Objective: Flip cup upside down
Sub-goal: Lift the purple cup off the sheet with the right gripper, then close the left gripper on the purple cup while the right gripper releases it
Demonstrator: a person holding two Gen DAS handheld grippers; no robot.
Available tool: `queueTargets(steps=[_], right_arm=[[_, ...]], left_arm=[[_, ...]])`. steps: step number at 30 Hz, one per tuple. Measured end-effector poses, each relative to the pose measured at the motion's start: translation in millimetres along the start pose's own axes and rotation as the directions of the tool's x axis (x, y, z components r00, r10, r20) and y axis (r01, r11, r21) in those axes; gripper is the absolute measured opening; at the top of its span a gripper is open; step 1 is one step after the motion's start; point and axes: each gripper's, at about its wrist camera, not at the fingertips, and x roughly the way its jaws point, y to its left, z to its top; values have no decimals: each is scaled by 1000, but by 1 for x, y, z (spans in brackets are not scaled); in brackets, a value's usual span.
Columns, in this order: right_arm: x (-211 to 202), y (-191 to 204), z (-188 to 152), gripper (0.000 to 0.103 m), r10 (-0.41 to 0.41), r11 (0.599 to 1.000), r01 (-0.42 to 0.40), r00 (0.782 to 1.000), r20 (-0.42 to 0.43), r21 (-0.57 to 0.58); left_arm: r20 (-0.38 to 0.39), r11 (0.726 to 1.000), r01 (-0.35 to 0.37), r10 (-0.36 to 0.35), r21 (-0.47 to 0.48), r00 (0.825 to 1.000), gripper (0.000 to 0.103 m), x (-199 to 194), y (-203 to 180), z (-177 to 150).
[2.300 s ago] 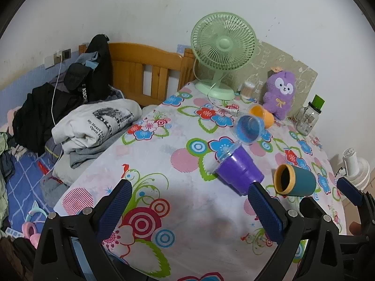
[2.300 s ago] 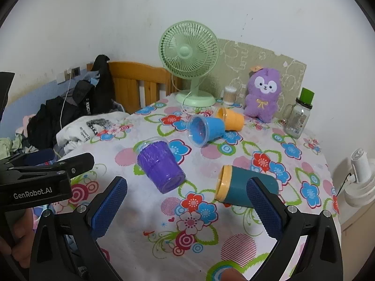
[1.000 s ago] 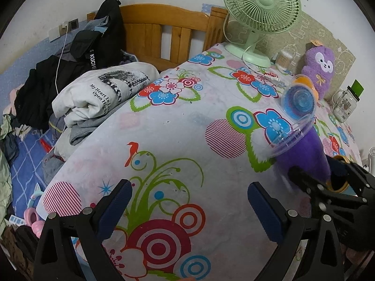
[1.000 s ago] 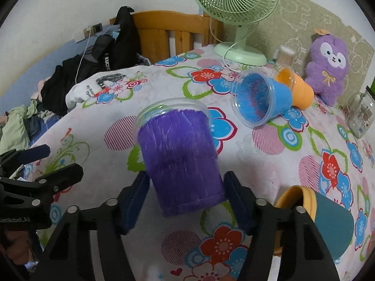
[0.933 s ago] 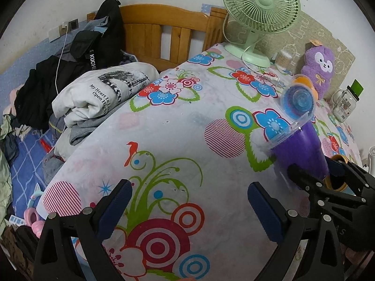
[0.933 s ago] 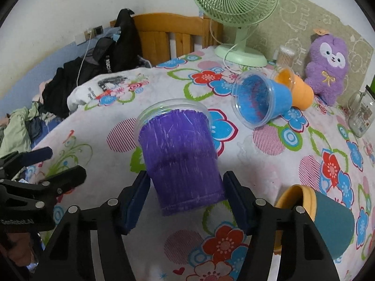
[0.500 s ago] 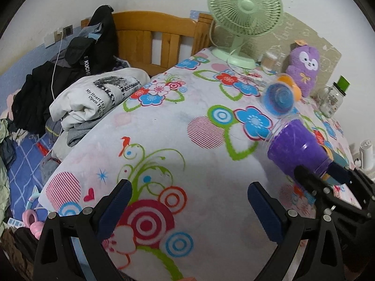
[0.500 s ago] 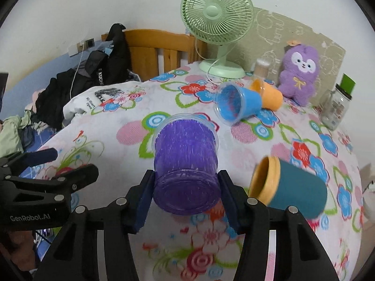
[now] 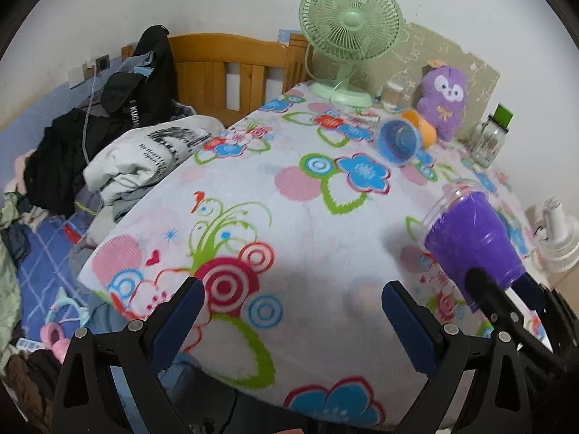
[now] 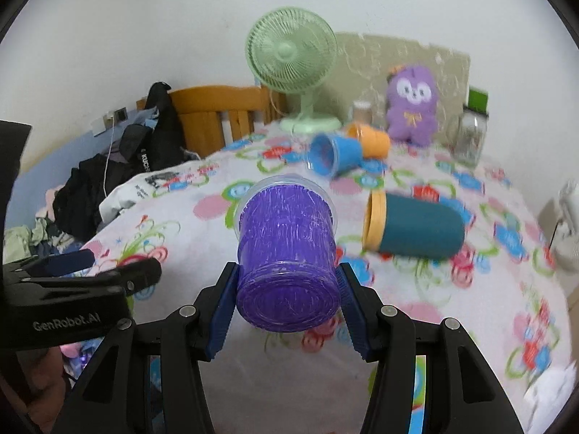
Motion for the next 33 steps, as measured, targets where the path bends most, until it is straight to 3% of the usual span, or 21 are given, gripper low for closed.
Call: queueTargets(steps=[7,9,10,11,21,33], right_arm=[[10,2,-17,59,19,1000,-18,996,-83,11],[11,3,-19,63,18,1000,-18,995,-96,5],[11,3,-19,70,20,1000,-20,995,-100,6],[11,2,-19,74,26,1000,-25,995,-97,9],[-4,-24,-15,79,24,997,-17,995,-92,81],[-29,-79,-28,83,-70,981,82,995,-74,174]], left_arm=[[-13,1000,0,0,11,1000,100,-2,-3,-10],[-15,1000,-2,2,14,1000,100,-3,-4,-11],[-15,1000,-4,4,17,1000,100,-3,-6,-10],[-15,1000,-5,5,19,1000,100,-3,-7,-10],[-9,999,1,-1,54,1000,100,-4,-29,-7],[-7,991,35,-35,129,999,100,-10,-76,-9]])
